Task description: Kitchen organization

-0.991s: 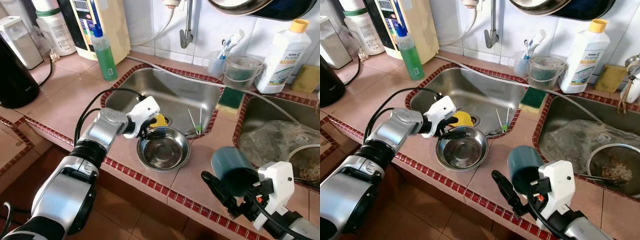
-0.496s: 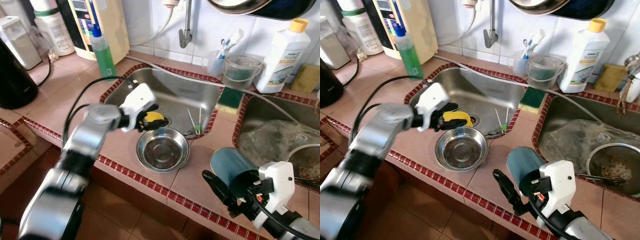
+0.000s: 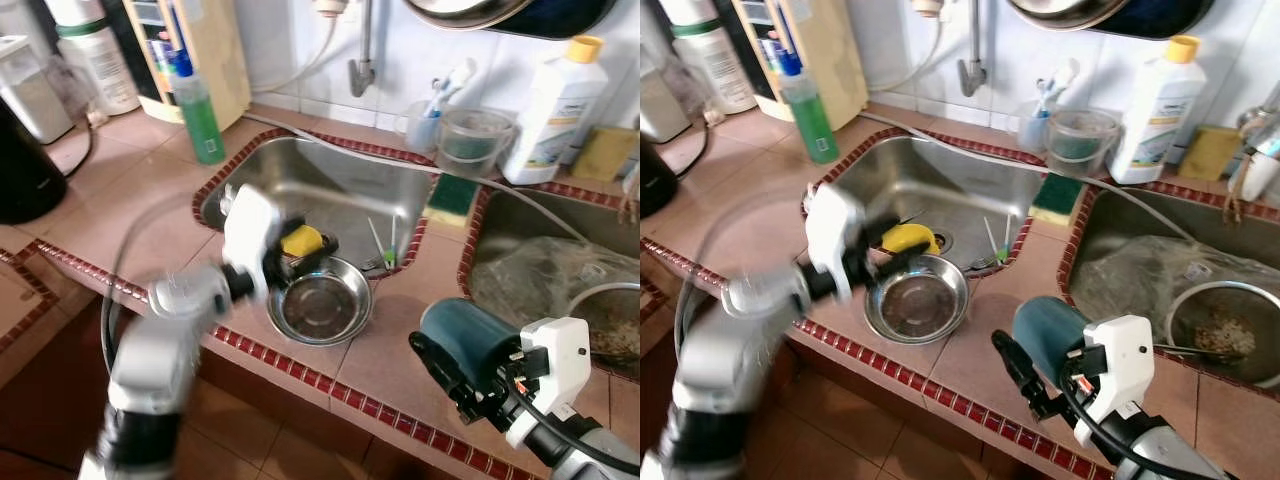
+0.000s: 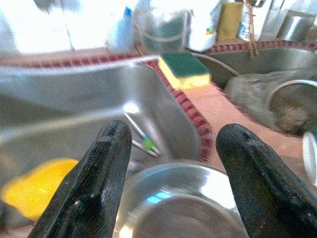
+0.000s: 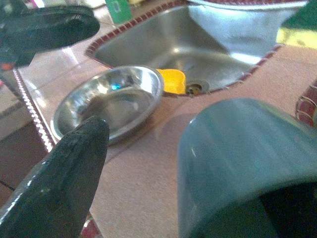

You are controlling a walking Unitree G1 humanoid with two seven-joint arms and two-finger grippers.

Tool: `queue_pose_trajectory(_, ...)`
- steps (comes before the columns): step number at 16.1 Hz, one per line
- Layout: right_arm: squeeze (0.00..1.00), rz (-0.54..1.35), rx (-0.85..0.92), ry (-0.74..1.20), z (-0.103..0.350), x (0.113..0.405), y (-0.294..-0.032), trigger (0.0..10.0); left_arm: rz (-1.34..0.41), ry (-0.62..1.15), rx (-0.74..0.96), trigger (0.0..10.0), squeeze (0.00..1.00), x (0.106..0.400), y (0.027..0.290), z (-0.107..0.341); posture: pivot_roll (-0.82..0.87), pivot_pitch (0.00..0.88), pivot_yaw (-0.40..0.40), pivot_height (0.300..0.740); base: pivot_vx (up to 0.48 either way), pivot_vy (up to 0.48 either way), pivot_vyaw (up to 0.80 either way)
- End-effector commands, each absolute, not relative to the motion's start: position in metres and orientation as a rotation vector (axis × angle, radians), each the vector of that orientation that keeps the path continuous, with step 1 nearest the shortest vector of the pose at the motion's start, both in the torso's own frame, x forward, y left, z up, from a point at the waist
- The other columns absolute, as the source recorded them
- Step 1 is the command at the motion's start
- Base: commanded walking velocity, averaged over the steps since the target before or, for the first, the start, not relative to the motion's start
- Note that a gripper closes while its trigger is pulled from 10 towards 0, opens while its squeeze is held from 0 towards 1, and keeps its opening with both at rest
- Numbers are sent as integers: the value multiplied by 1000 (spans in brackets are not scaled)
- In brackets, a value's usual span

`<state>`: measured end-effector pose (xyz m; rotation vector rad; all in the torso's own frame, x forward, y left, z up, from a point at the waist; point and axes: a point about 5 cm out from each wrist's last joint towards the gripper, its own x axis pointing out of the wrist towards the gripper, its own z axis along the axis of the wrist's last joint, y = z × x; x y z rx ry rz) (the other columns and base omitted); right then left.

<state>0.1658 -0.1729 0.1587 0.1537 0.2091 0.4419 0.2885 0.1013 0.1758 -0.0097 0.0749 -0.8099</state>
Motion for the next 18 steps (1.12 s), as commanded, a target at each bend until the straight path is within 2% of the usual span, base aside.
queue_pose_trajectory(1, 0, 429, 149, 210, 157, 166, -175, 10000, -805, 2, 2, 10000, 0, 282, 102, 184, -251, 49, 82, 740, 0, 0, 0)
queue_pose_trajectory(3, 0, 399, 196, 218, 151, 167, -176, 10000, -966, 88, -46, 10000, 0, 259, 94, 172, -249, 49, 82, 740, 0, 0, 0)
queue_pose_trajectory(5, 0, 382, 201, 227, 146, 167, -177, 10000, -1101, 86, -9, 10000, 0, 238, 91, 173, -245, 50, 81, 740, 0, 0, 0)
queue_pose_trajectory(6, 0, 373, 206, 231, 143, 168, -178, 10000, -1181, 106, 67, 10000, 0, 227, 91, 172, -240, 51, 79, 740, 0, 0, 0)
queue_pose_trajectory(9, 0, 361, 221, 228, 140, 173, -178, 10000, -1234, 105, 190, 10000, 0, 219, 91, 169, -228, 54, 79, 740, 0, 0, 0)
queue_pose_trajectory(14, 0, 350, 256, 215, 135, 179, -175, 10000, -1215, 117, 199, 10000, 0, 222, 91, 168, -223, 60, 81, 740, 0, 0, 0)
queue_pose_trajectory(15, 0, 347, 270, 216, 134, 180, -175, 7451, -1215, 120, 196, 10000, 0, 222, 91, 168, -223, 60, 81, 740, 0, 0, 0)
queue_pose_trajectory(16, 0, 339, 303, 209, 133, 181, -173, 0, -1220, 115, 201, 10000, 0, 221, 91, 169, -220, 60, 81, 740, 0, 0, 0)
queue_pose_trajectory(18, 0, 324, 309, 219, 128, 179, -171, 0, -1196, 117, 197, 10000, 0, 223, 91, 169, -214, 63, 77, 740, 0, 0, 0)
